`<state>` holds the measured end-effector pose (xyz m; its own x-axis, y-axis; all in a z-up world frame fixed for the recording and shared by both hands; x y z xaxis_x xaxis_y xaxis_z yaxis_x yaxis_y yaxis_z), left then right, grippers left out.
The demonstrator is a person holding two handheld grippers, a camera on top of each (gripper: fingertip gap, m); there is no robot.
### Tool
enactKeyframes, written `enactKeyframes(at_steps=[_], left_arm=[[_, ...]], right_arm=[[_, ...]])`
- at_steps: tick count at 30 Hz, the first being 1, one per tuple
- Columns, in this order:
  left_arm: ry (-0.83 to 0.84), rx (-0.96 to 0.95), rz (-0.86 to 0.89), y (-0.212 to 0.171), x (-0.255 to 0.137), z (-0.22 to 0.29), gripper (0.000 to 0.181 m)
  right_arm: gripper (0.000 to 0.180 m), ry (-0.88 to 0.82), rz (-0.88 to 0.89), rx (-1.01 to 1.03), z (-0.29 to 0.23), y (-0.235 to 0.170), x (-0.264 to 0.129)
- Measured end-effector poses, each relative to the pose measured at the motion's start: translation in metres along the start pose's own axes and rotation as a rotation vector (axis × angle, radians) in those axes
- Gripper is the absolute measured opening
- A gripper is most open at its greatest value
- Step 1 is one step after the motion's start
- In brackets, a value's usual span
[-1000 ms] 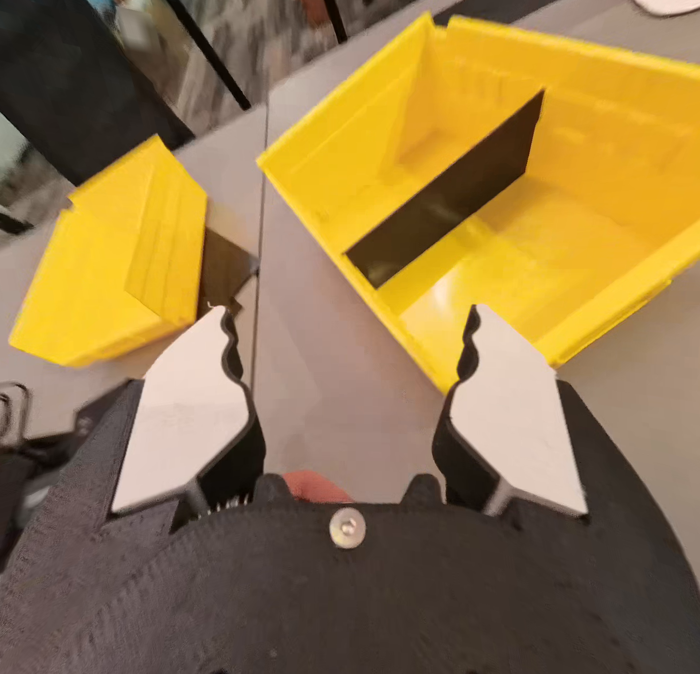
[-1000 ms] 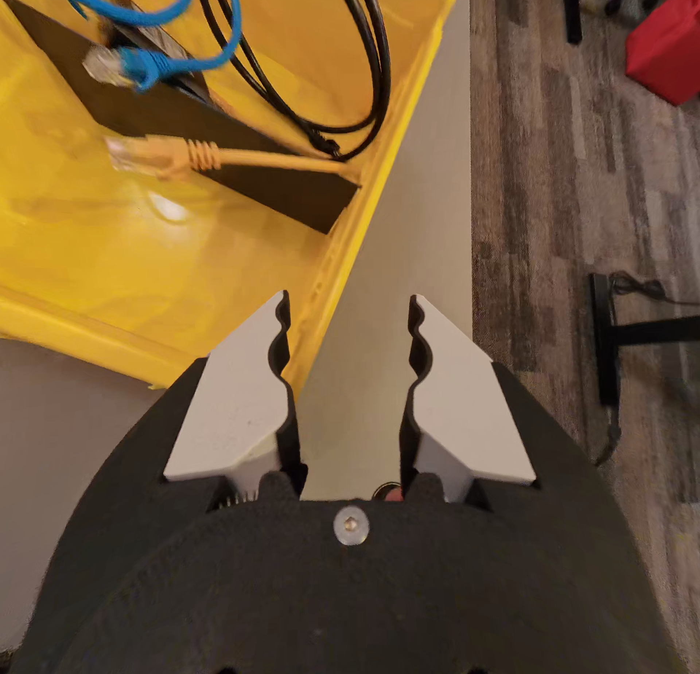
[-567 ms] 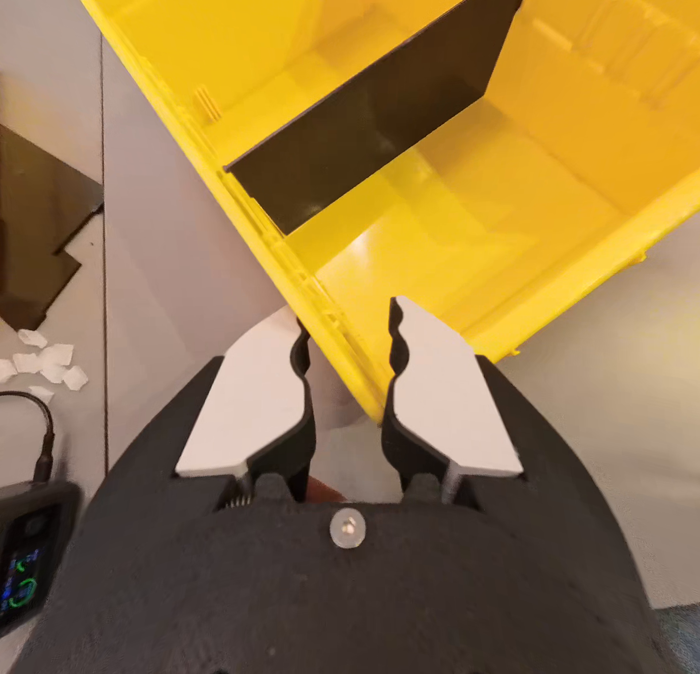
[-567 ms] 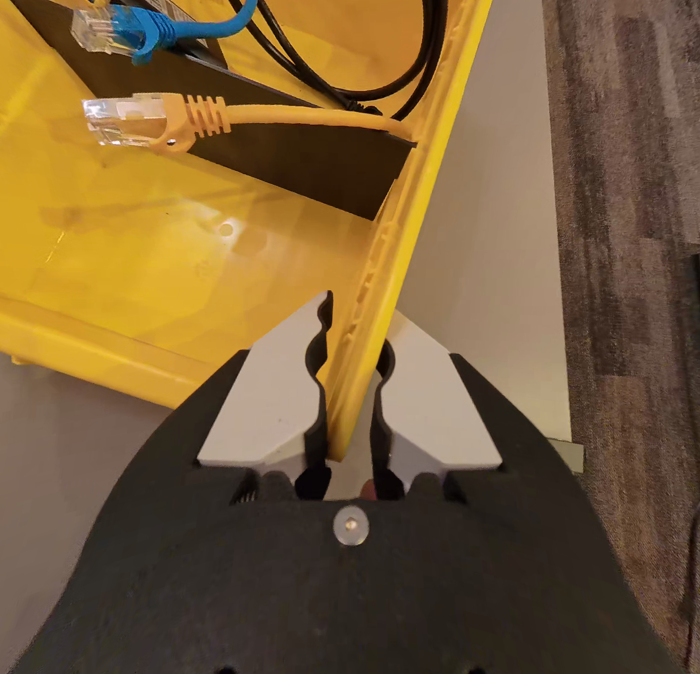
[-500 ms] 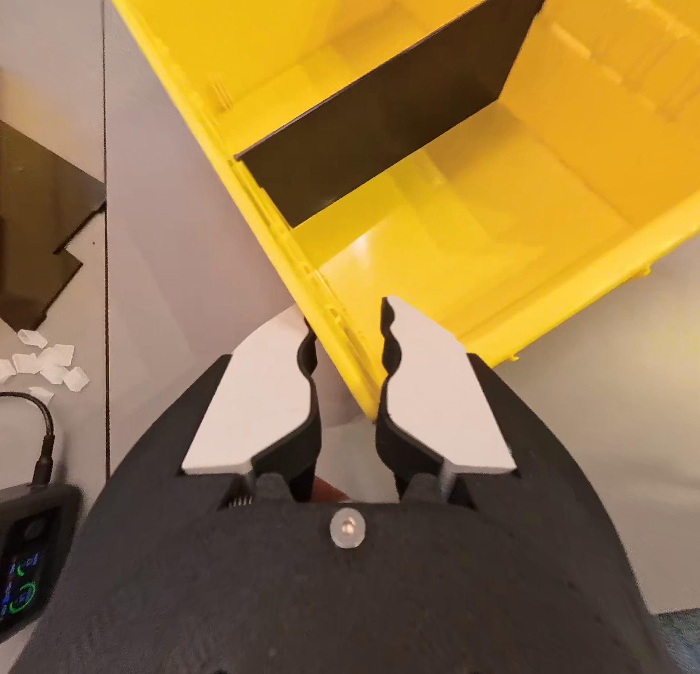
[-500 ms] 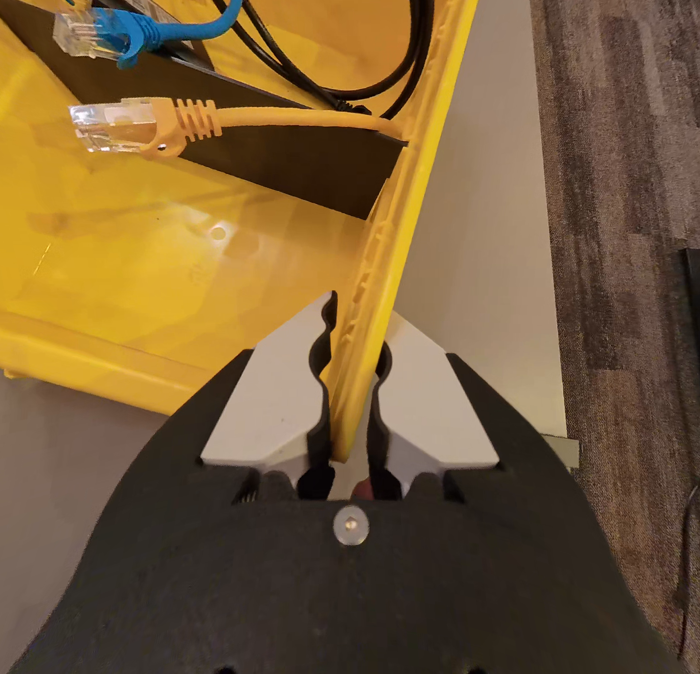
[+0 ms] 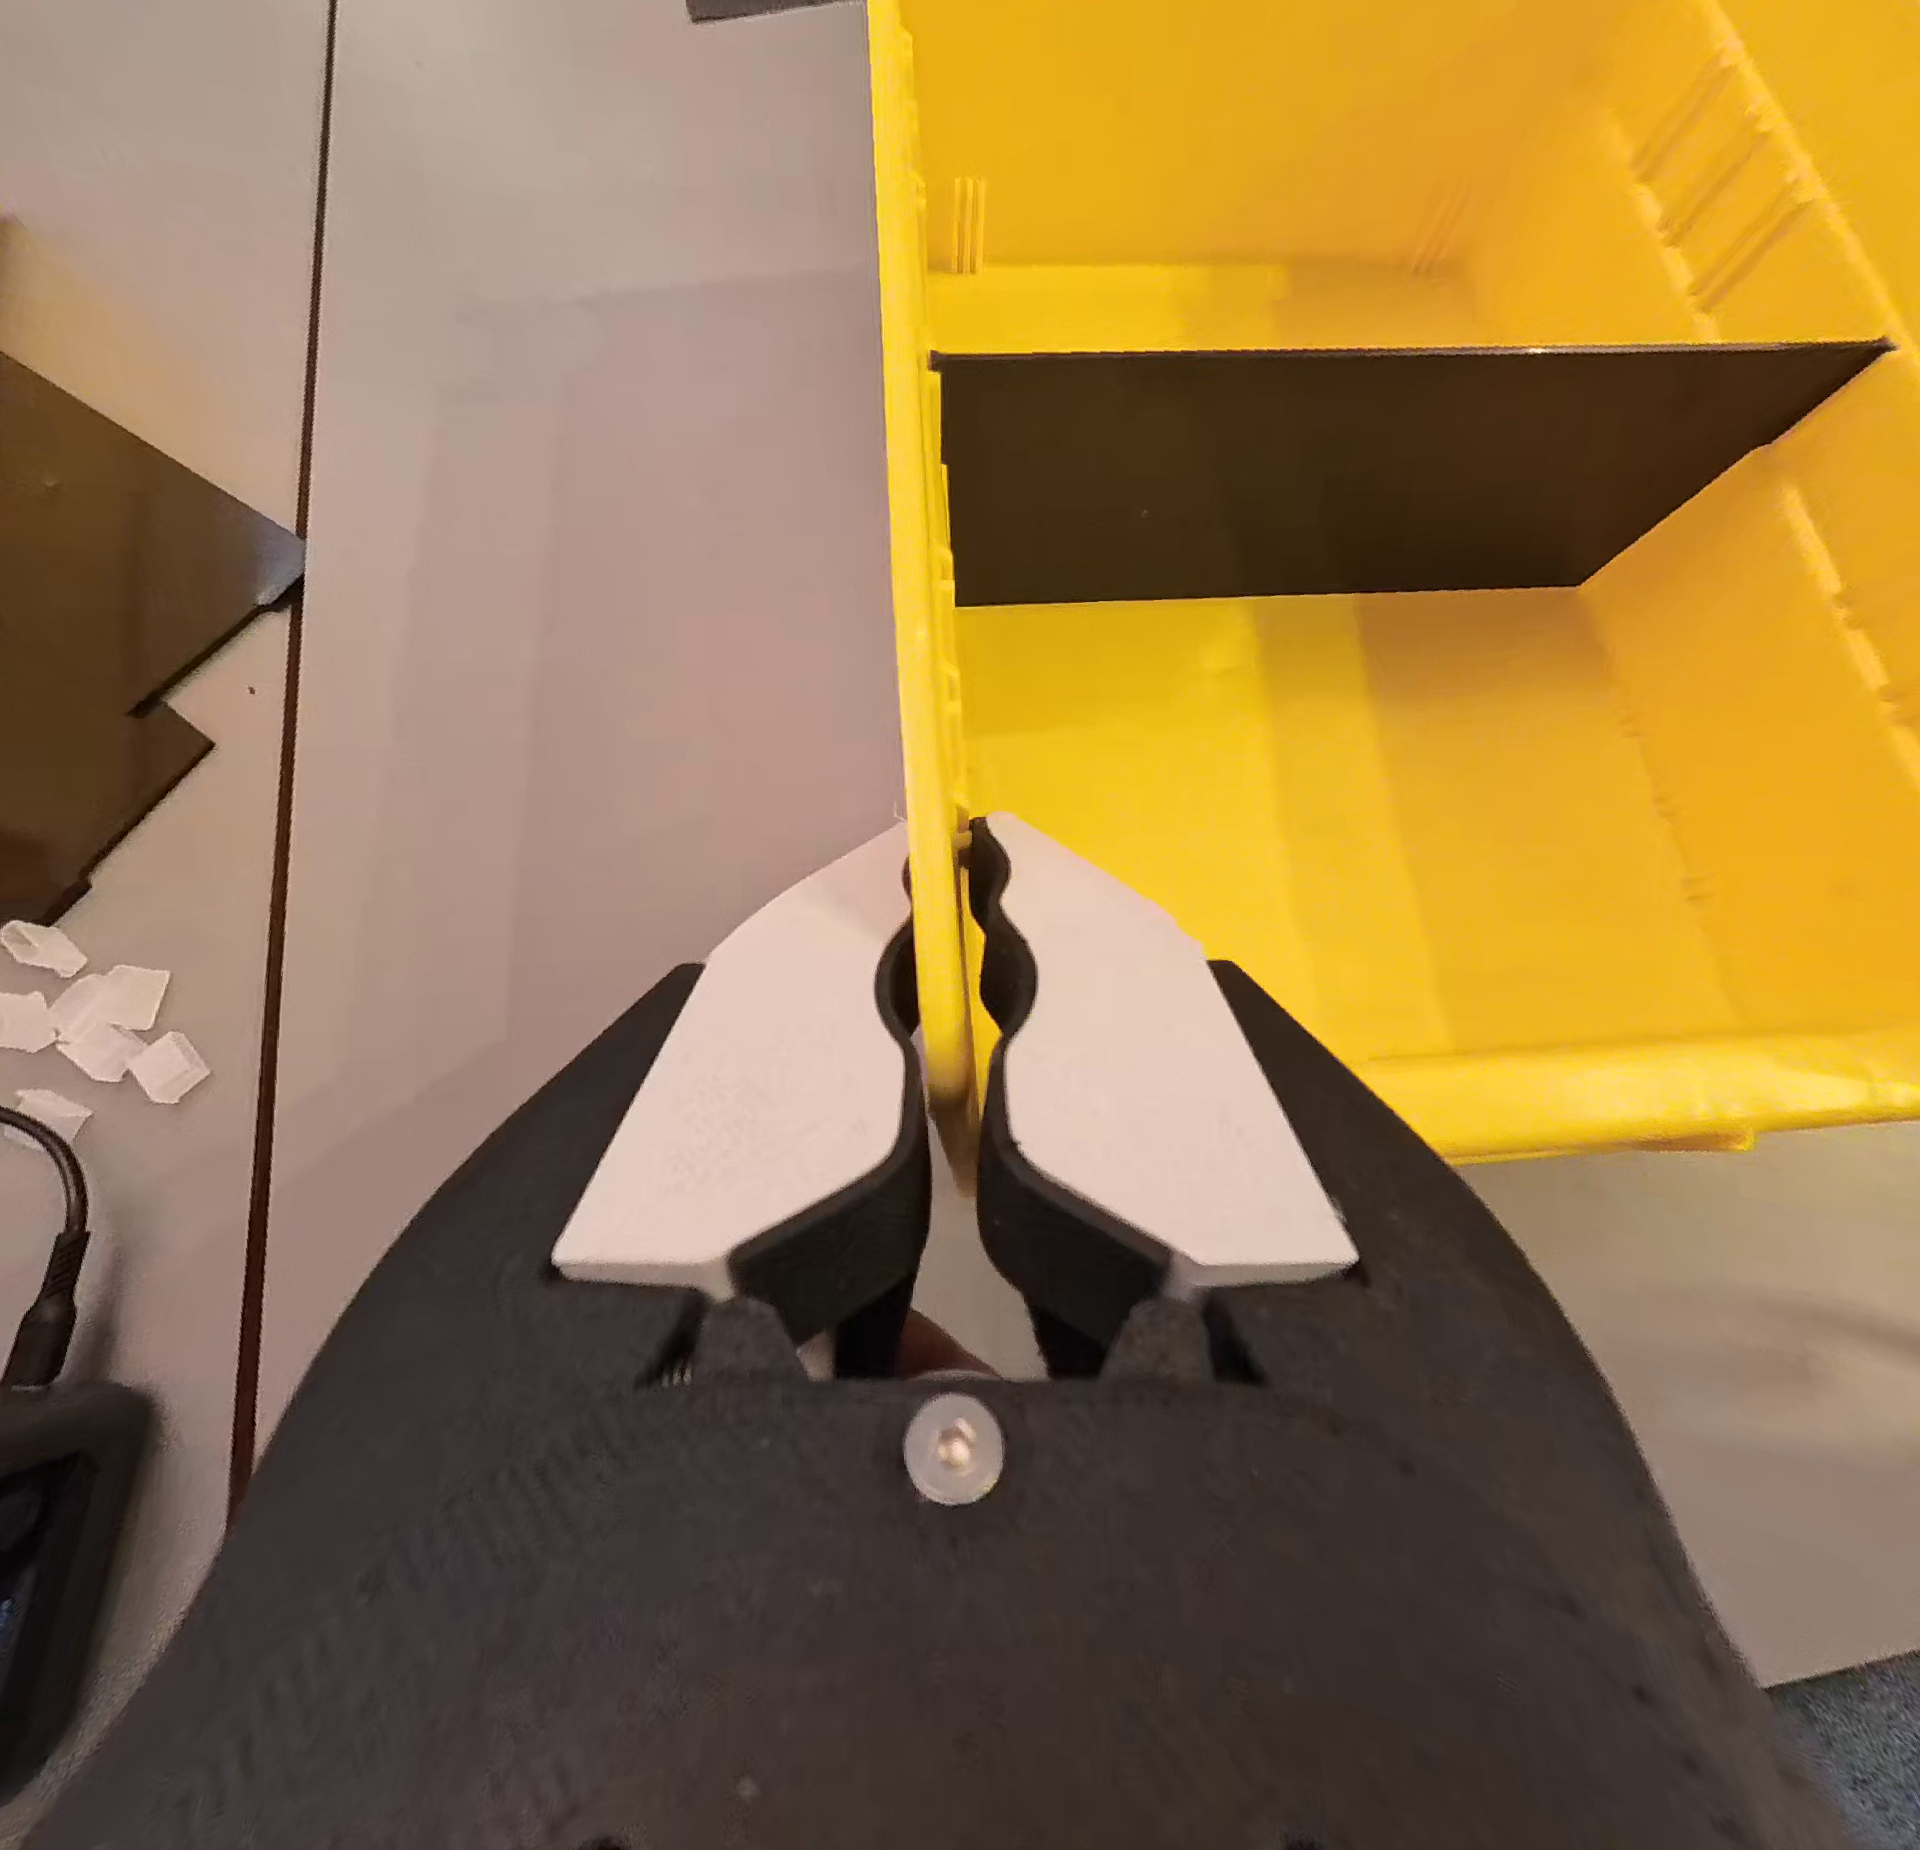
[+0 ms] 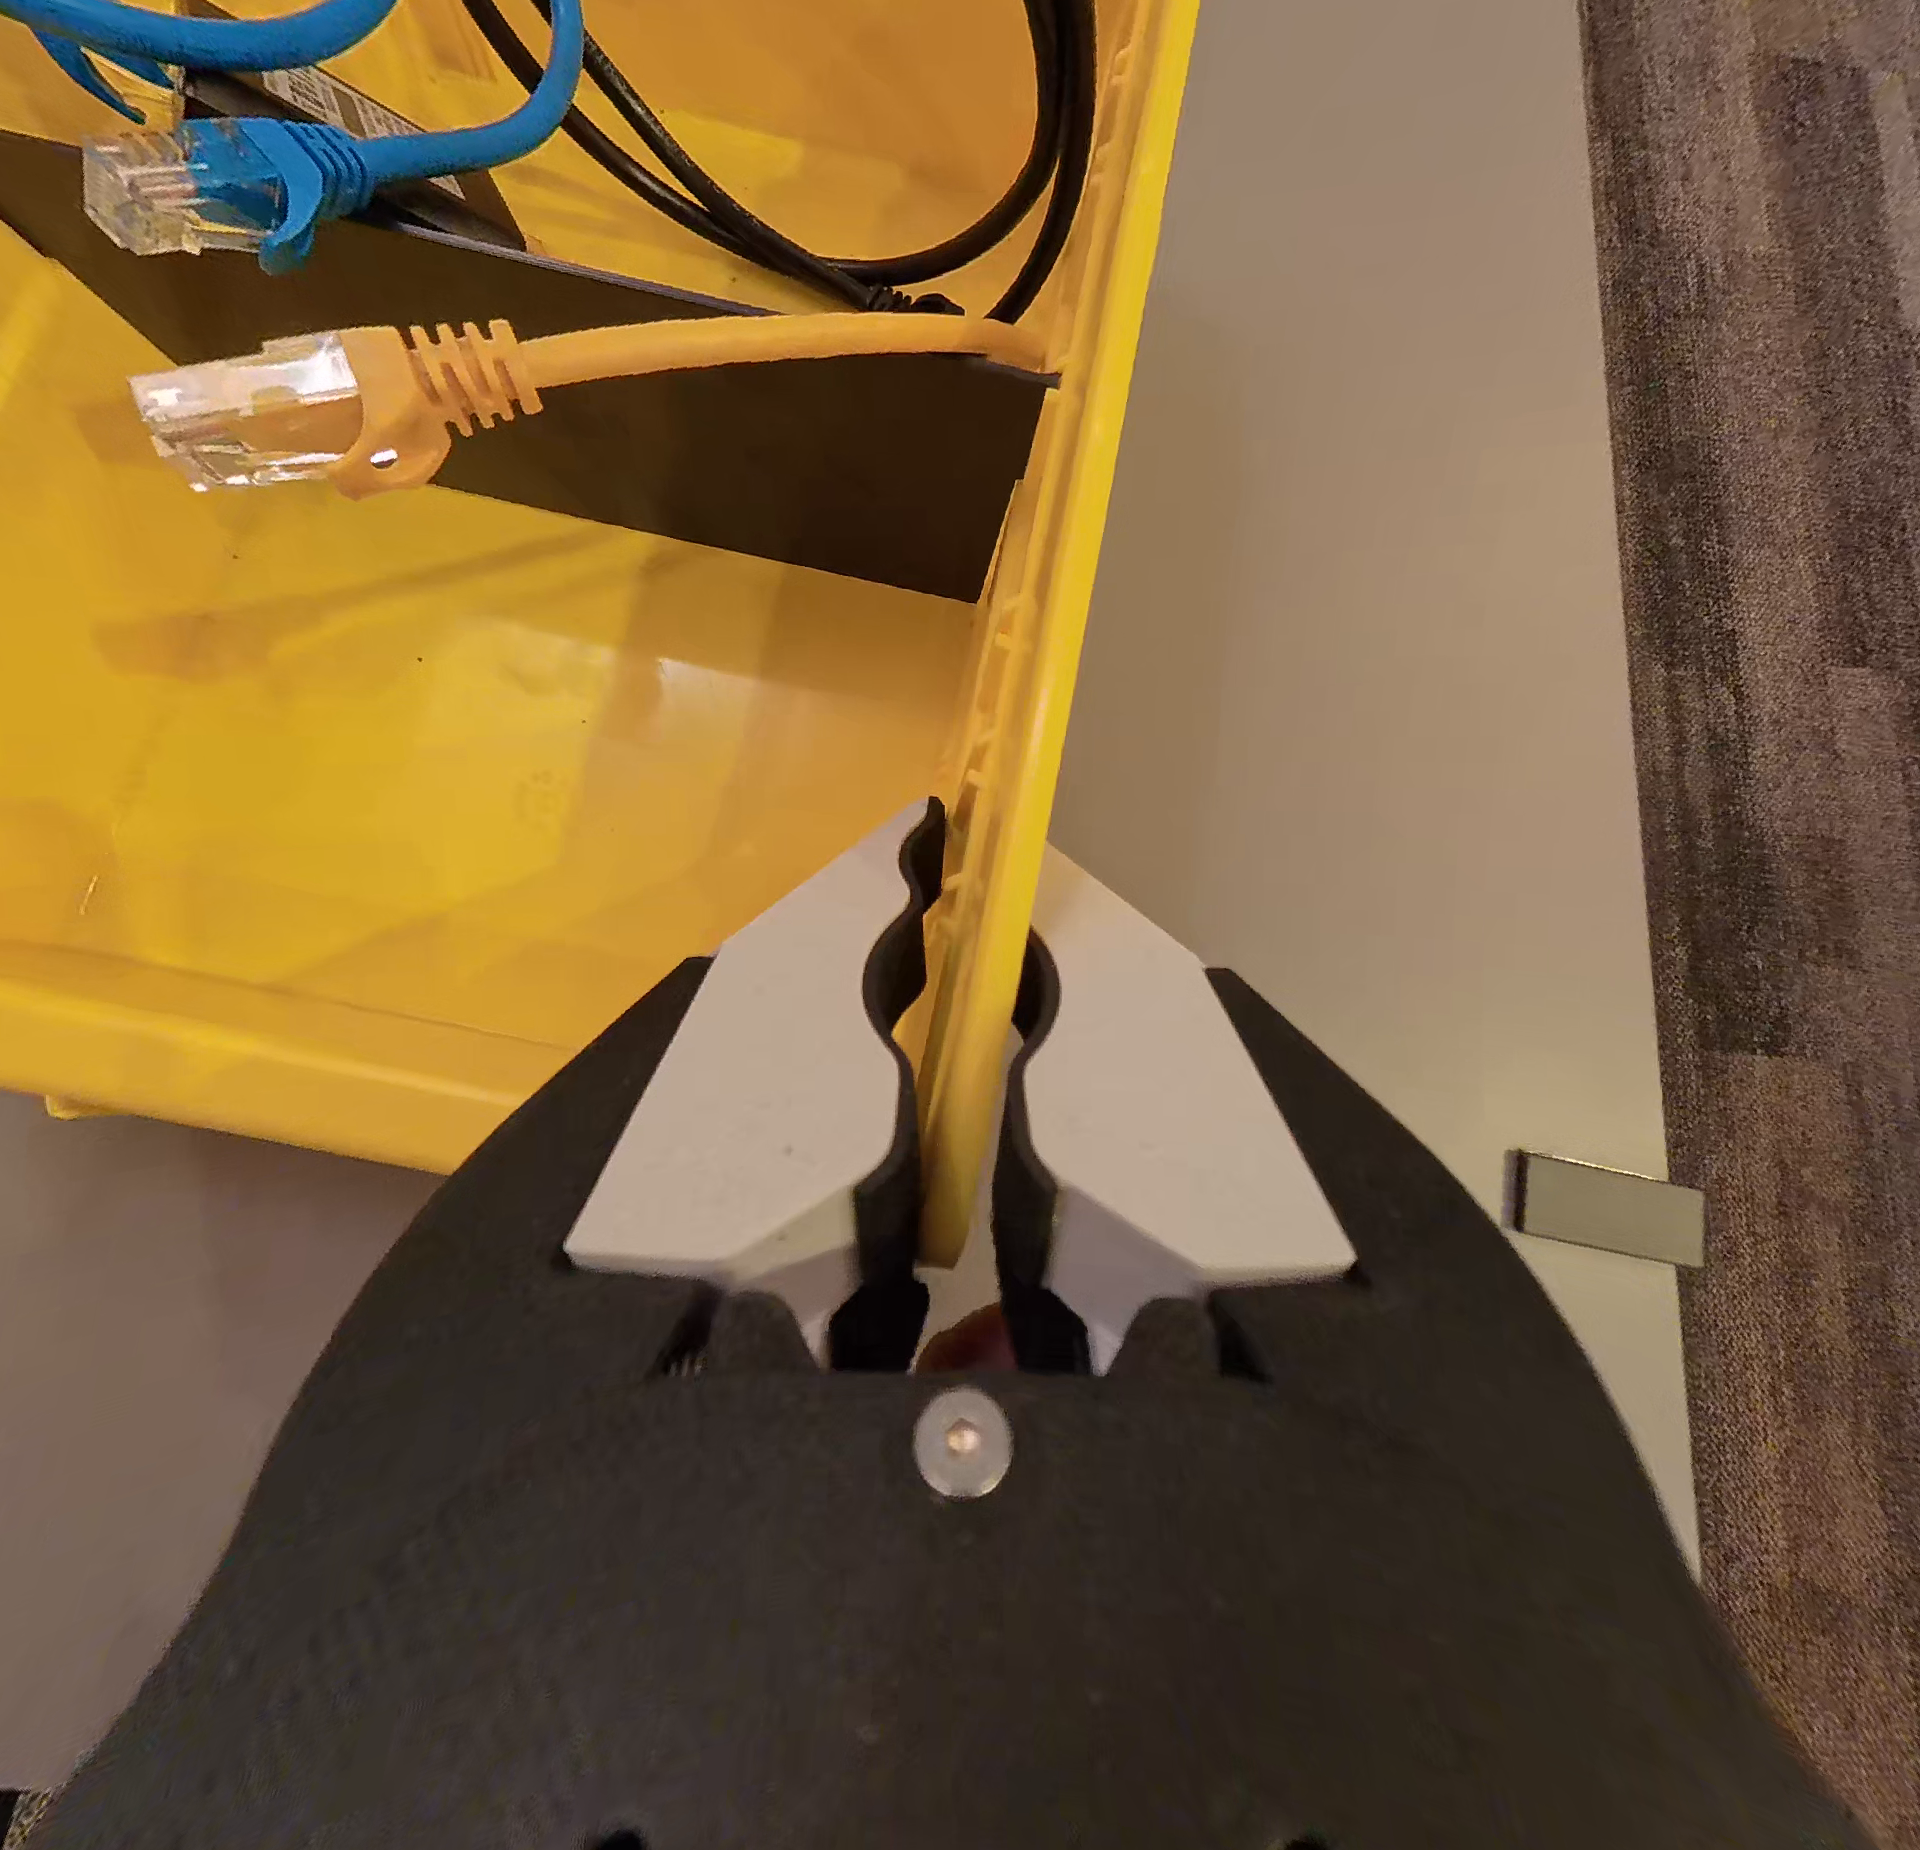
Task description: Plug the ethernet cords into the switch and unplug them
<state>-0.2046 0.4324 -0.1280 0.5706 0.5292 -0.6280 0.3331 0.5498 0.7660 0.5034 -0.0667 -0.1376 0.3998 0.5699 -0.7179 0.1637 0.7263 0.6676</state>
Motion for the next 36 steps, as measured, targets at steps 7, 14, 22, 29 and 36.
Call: enactKeyframes(at_steps=[7,14,22,29,36], left_arm=[[-0.001,0.005,0.046,0.007,-0.003,0.006,0.004],[-0.016,-0.024,0.101,0.012,-0.012,0.008,0.005],[-0.008,-0.053,0.164,0.018,-0.031,0.002,0.006],[0.018,-0.134,0.253,0.020,-0.061,-0.016,0.007],[0.073,-0.217,0.410,0.029,-0.116,-0.038,0.007]], right_arm=[[0.003,0.053,0.024,-0.040,-0.028,0.013,0.005],[0.003,0.105,0.049,-0.076,-0.074,0.036,0.014],[0.004,0.181,0.115,-0.122,-0.137,0.068,0.026],[0.006,0.256,0.161,-0.204,-0.208,0.095,0.031],[0.020,0.369,0.227,-0.219,-0.290,0.118,0.030]])
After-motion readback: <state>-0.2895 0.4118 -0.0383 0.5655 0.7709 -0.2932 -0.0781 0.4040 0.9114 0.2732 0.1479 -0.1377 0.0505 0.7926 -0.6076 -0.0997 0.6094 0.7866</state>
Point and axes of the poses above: each gripper's, where its closed fingertips meet, x out along the fingers, y out of its top, z = x × y across the jaws, the point moved 6 cm from there along -x, back along the fingers, and after that the axes turned 11 degrees about -x, right-handed, at the moved point
